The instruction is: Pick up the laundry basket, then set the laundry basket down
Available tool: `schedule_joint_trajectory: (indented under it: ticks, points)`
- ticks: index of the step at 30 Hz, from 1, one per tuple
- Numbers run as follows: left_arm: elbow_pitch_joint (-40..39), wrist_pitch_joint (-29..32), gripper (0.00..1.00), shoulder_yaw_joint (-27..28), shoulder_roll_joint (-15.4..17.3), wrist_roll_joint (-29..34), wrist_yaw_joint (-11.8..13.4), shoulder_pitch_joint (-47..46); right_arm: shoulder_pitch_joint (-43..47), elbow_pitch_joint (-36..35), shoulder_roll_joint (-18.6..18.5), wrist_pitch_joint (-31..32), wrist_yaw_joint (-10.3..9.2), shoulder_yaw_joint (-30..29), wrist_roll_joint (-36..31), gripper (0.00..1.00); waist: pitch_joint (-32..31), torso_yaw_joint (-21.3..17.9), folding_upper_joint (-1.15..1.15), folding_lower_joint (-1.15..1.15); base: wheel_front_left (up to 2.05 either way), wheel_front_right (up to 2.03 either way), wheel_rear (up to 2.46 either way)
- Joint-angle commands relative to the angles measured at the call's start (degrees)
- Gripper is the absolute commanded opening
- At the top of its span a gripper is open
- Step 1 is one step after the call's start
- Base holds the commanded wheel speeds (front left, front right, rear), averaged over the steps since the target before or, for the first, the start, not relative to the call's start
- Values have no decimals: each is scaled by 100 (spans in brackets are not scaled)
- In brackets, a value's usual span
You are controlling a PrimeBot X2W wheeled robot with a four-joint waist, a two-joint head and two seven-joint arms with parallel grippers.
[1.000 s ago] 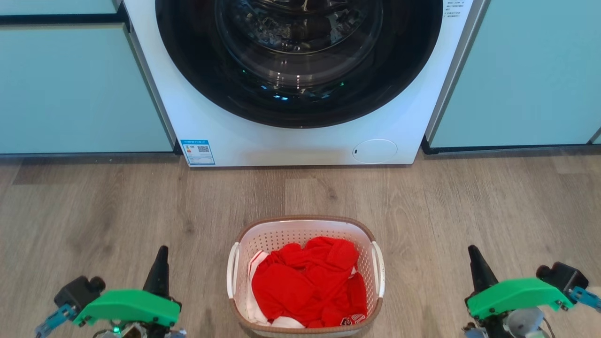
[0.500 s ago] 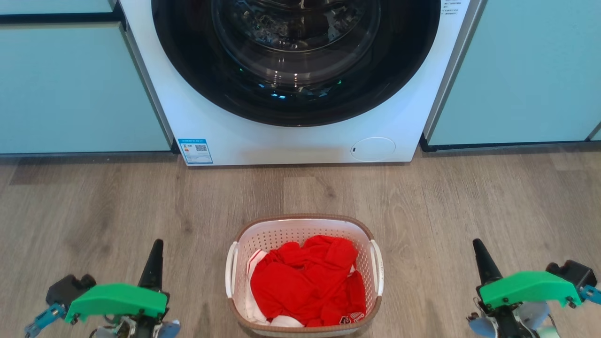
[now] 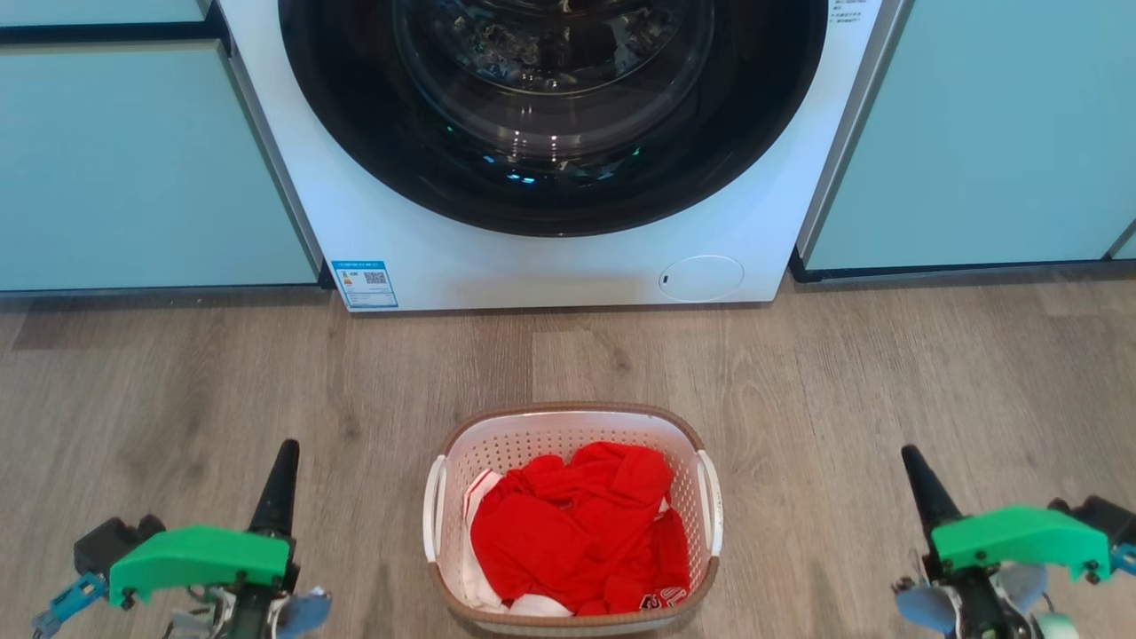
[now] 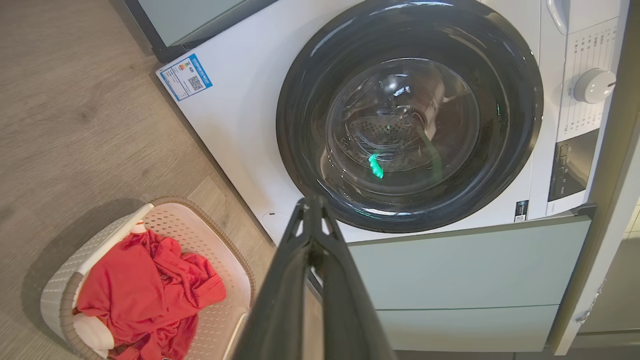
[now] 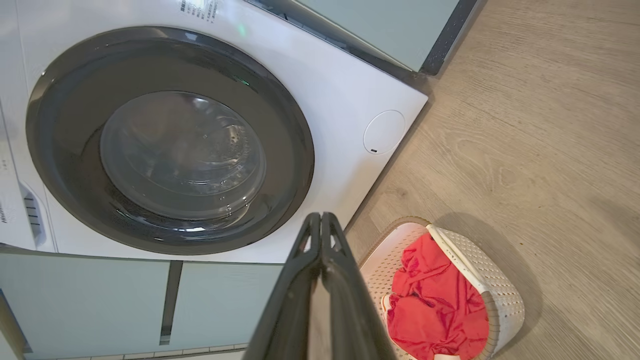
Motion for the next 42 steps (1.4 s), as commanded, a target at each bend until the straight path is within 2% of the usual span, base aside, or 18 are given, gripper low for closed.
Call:
schedule_joint_trajectory:
  ticks: [1, 33, 42]
  points:
    - [-168, 31, 0, 208, 52, -147, -47, -382, -344, -246, -135, 40, 7, 51, 162, 0, 3, -3, 0, 0, 0, 0, 0]
    - [-137, 570, 0, 667, 36, -1997, -213, -680, -554, -335, -136, 579, 9, -321, 2160, 0, 72, -90, 0, -1, 0, 0, 0]
    - [-137, 579, 0, 678, 28, -1988, -213, -681, -555, -334, -125, 592, 9, -336, 2147, 0, 72, -90, 0, -1, 0, 0, 0]
